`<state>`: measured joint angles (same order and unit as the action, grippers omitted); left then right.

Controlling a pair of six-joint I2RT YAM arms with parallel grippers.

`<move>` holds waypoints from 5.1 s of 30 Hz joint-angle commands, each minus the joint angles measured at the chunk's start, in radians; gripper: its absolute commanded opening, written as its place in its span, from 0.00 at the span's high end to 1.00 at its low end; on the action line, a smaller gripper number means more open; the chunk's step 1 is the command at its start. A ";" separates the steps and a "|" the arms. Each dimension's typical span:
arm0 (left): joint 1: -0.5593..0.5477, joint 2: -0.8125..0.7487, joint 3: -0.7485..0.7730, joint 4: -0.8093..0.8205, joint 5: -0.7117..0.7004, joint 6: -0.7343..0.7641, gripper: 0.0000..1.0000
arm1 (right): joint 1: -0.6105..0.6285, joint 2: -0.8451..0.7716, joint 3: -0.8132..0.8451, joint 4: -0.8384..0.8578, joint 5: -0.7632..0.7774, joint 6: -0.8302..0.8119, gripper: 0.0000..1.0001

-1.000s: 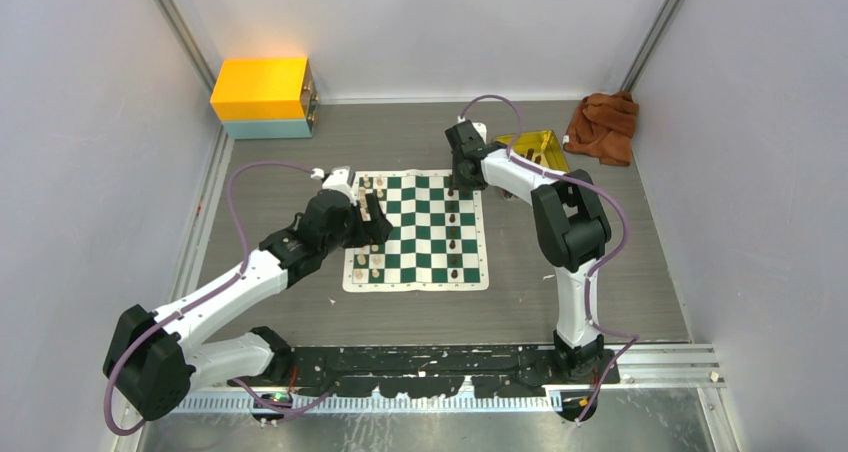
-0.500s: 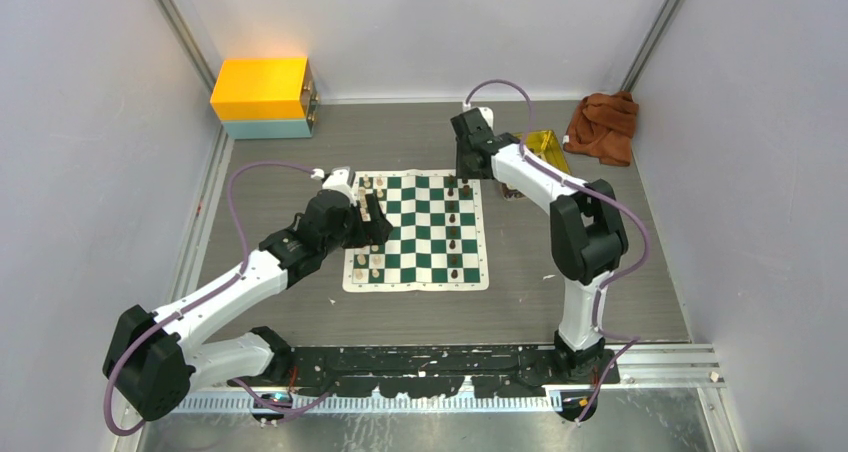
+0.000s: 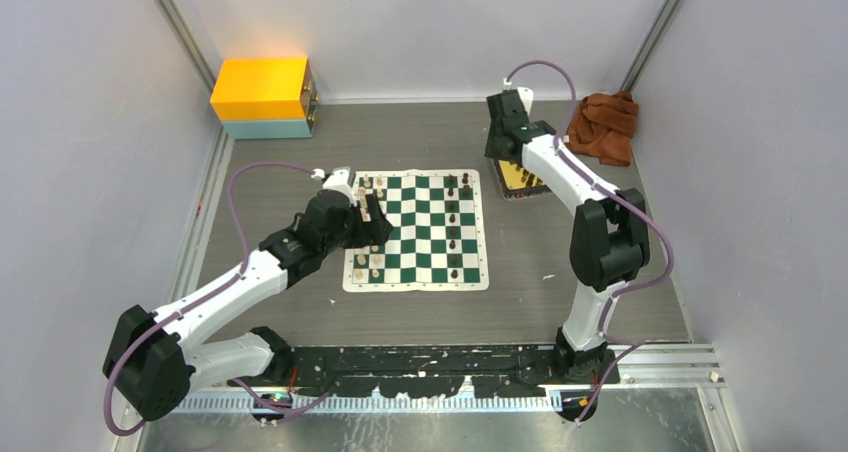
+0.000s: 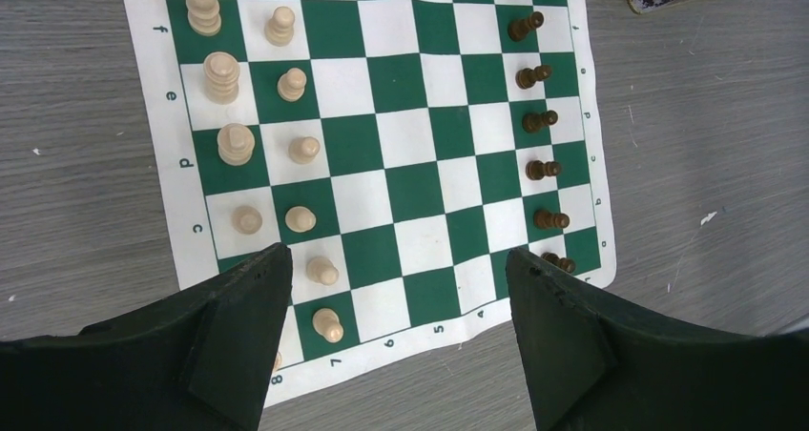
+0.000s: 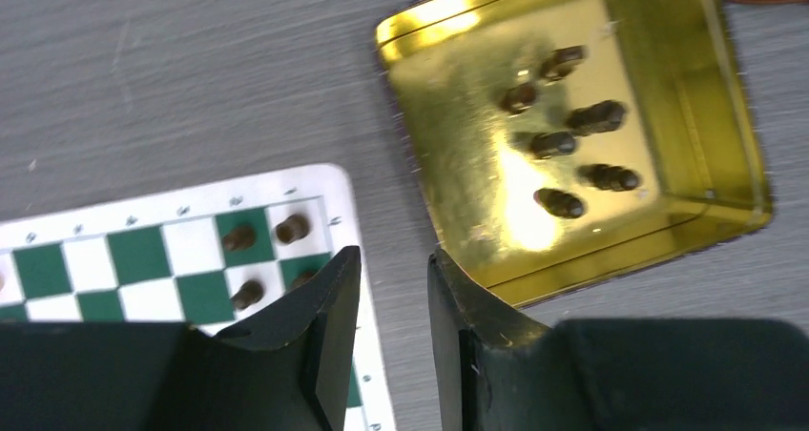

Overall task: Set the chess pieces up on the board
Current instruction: Pick up the chess piece from the storage box.

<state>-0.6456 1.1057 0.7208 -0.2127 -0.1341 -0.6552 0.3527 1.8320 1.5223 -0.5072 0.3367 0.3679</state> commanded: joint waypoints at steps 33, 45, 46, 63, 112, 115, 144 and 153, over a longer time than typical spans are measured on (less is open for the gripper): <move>0.005 0.026 0.065 0.042 -0.063 0.044 0.18 | -0.215 0.215 0.258 -0.014 -0.039 0.019 0.62; 0.005 -0.006 0.094 0.004 -0.184 0.090 0.17 | -0.232 0.256 0.278 -0.014 -0.053 0.016 0.61; 0.006 -0.006 0.094 0.007 -0.191 0.090 0.17 | -0.234 0.259 0.279 -0.014 -0.051 0.014 0.61; 0.007 0.029 0.110 0.019 -0.191 0.089 0.17 | -0.251 0.295 0.274 -0.017 -0.091 0.028 0.61; 0.007 0.056 0.101 0.038 -0.174 0.084 0.17 | -0.250 0.379 0.324 -0.034 -0.136 0.040 0.68; 0.007 0.056 0.100 0.041 -0.174 0.084 0.17 | -0.251 0.378 0.319 -0.034 -0.137 0.042 0.68; 0.007 0.040 0.088 0.044 -0.165 0.072 0.17 | -0.251 0.318 0.346 -0.014 -0.144 0.022 0.99; 0.006 0.038 0.086 0.044 -0.167 0.071 0.17 | -0.241 0.325 0.384 -0.021 -0.154 0.015 0.99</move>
<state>-0.6449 1.1614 0.7876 -0.2207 -0.2955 -0.5758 0.1032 2.2261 1.8442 -0.5541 0.1921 0.3946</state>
